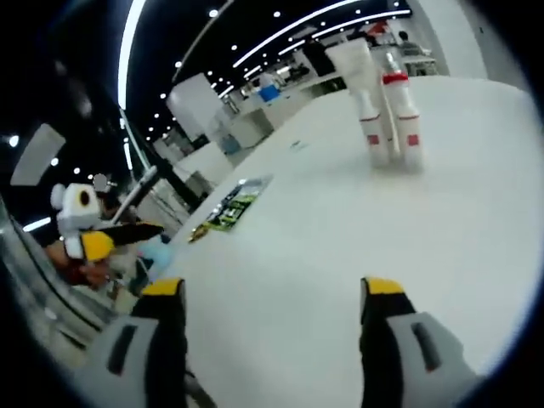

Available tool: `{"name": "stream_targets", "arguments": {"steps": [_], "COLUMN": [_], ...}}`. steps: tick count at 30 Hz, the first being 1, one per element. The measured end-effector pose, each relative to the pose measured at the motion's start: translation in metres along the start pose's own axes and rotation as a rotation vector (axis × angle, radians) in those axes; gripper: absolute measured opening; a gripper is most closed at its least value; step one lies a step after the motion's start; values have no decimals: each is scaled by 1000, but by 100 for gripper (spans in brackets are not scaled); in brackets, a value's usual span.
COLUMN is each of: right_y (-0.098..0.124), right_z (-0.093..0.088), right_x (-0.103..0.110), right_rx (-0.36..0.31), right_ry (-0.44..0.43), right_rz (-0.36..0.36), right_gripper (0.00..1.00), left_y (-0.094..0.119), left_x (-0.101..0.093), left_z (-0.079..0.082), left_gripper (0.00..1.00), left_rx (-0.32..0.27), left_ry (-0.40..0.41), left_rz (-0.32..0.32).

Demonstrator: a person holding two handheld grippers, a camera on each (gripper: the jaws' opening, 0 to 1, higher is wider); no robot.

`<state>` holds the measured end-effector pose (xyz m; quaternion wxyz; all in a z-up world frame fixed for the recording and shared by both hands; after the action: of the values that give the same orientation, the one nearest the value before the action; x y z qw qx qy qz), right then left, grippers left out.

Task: Arrange the skincare products in the storage area until every visible bottle or jar stands upright without overlapping.

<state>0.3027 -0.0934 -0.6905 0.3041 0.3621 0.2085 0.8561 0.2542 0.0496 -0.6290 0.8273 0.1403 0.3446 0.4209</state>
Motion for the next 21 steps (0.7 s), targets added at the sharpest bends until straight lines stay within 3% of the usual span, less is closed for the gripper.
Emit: {"name": "stream_targets", "arguments": {"steps": [3, 7, 10, 11, 14, 17, 21], "right_y": [-4, -7, -5, -3, 2, 15, 31], "right_z": [-3, -10, -14, -16, -22, -28, -32], "right_x": [3, 11, 13, 14, 12, 6, -6], "right_rx": [29, 80, 83, 86, 87, 75, 53], "right_ry": [5, 49, 54, 53, 52, 28, -11], "right_rz": [4, 25, 28, 25, 13, -12, -59], "right_gripper": [82, 81, 80, 80, 80, 80, 79], "left_y": [-1, -1, -5, -7, -13, -20, -35], "left_x": [8, 47, 75, 91, 120, 145, 166], "left_z": [2, 13, 18, 20, 32, 51, 59], "left_gripper": [66, 65, 72, 77, 86, 100, 100], "left_rx": [24, 44, 79, 103, 115, 88, 134], "left_ry": [-7, 62, 99, 108, 116, 95, 62], "left_rz": [30, 153, 234, 287, 376, 472, 544]}}
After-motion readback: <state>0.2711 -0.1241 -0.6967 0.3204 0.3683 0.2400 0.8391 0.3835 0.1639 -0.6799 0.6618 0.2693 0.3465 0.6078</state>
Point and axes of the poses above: the point that each gripper's makers call its tool centre point, and the gripper's own axes: y roughly backward along the fingers, x roughly to its left, z roughly out of its top, the point moved 2 cm from there along y, roughly backward along the fingers, and after that the axes turned 6 degrees about x, right-handed, at the moved point
